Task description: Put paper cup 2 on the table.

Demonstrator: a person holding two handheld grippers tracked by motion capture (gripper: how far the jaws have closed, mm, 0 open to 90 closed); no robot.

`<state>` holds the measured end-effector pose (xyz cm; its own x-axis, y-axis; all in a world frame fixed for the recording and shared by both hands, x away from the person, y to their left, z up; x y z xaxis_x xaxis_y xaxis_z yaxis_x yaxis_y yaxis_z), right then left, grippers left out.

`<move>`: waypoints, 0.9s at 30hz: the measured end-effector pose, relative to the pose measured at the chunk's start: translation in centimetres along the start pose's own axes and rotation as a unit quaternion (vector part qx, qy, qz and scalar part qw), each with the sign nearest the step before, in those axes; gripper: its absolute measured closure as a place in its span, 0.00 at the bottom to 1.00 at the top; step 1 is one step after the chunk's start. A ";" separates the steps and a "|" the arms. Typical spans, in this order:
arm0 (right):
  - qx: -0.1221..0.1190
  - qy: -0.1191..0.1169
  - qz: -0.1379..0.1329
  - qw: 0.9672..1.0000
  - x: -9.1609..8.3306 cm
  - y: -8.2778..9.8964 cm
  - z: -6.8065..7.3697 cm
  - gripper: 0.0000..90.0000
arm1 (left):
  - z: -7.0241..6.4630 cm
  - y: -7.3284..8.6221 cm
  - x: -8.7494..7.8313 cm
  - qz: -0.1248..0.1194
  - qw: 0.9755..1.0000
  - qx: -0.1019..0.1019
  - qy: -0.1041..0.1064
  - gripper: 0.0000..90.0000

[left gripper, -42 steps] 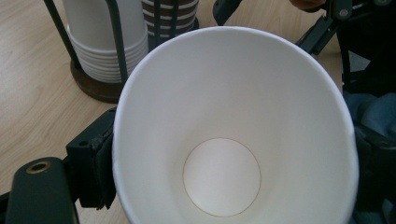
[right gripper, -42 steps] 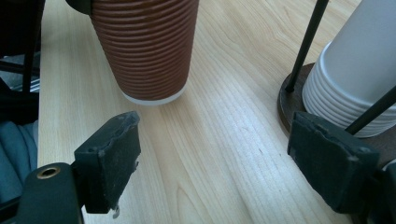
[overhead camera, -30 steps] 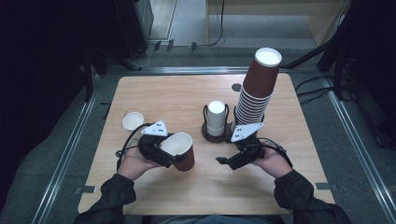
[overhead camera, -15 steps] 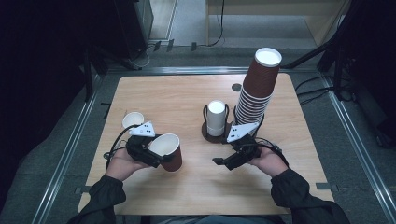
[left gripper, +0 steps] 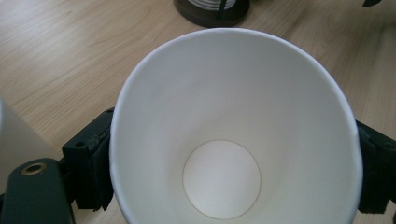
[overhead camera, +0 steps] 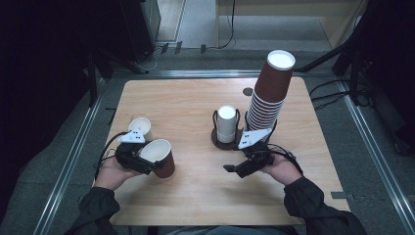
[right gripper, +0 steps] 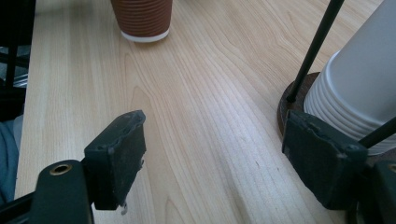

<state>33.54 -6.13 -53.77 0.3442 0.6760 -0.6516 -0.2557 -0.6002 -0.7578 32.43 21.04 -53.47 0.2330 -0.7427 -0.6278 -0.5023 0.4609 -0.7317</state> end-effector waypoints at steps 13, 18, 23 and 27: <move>0.003 0.006 0.008 1.000 -0.1 0.3 -0.3 0.25 | 1.2 1.1 -1.7 -0.009 1.000 -0.016 -0.023 0.10; 0.004 0.004 0.010 1.000 -0.1 0.4 -0.3 0.25 | 1.8 1.8 -2.2 -0.003 0.999 -0.023 -0.037 0.10; 0.005 0.005 0.009 1.000 -0.2 0.4 -0.4 0.25 | 2.1 2.1 -2.6 -0.005 0.999 -0.020 -0.043 0.09; 0.002 0.004 0.006 1.000 -0.2 0.4 -0.4 0.25 | 2.3 2.1 -2.6 0.000 0.998 -0.016 -0.052 0.08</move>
<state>33.73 -6.68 -53.88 0.3489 0.6644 -0.6609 -0.2635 -0.6072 -0.7496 32.64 25.04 -53.99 0.3181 -0.6871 -0.6532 -0.5281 0.4438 -0.7240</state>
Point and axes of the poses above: each handheld gripper's, and its own axes: x roughly forward along the jaws, y roughly out of its underside, z roughly to its left, the point moved 9 cm from there along x, roughly forward along the jaws, and after that the axes turned 10 degrees about y, right-handed, at the moved point
